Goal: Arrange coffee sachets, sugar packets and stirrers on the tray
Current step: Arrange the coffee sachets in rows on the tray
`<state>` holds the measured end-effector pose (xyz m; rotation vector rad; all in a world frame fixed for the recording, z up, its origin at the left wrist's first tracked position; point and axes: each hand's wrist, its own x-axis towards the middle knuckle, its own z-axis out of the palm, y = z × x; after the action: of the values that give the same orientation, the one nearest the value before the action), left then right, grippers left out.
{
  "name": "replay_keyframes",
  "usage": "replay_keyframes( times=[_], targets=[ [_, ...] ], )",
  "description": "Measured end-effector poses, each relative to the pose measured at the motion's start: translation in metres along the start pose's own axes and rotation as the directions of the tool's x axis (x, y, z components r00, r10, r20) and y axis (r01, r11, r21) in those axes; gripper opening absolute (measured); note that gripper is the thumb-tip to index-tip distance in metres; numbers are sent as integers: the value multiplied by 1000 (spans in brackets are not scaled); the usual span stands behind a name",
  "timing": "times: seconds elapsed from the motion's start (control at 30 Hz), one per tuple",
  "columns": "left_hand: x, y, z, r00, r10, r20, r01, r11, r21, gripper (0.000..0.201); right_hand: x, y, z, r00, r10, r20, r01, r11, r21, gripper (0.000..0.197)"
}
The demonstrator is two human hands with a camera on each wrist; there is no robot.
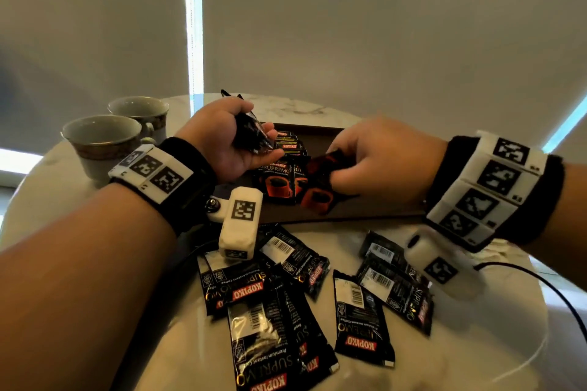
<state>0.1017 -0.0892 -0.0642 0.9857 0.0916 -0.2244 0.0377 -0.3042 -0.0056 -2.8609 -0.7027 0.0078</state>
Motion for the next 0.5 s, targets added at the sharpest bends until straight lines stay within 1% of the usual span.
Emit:
replay_keyframes(
  times=[0.07, 0.13, 0.2, 0.27, 0.3, 0.37, 0.4, 0.5],
  targets=[
    [0, 1, -1, 1000, -12, 6, 12, 1000, 24, 14, 7, 4, -12, 994, 59, -93, -47, 990, 130, 4],
    [0, 1, -5, 999, -37, 20, 36, 999, 39, 14, 17, 6, -23, 962, 124, -245, -62, 967, 245, 8],
    [-1, 1, -7, 996, -70, 59, 68, 997, 33, 14, 28, 4, -28, 913, 156, -376, -47, 958, 284, 10],
    [-2, -1, -6, 991, -76, 109, 73, 997, 24, 26, 38, -2, -26, 881, 153, -447, -9, 951, 308, 11],
    [-3, -1, -5, 987, -63, 145, 59, 998, 29, 35, 44, -6, -23, 876, 142, -461, 11, 950, 313, 12],
    [-6, -3, -1, 975, -35, 220, 24, 998, 52, 48, 52, -14, -13, 890, 107, -444, 42, 949, 313, 12],
    [-8, -4, 1, 968, -14, 249, -3, 998, 68, 47, 55, -17, -8, 901, 83, -427, 59, 949, 311, 11],
    [-10, -5, 3, 954, 47, 296, -79, 992, 98, 33, 59, -25, 4, 929, 13, -371, 115, 941, 319, 9]
  ],
)
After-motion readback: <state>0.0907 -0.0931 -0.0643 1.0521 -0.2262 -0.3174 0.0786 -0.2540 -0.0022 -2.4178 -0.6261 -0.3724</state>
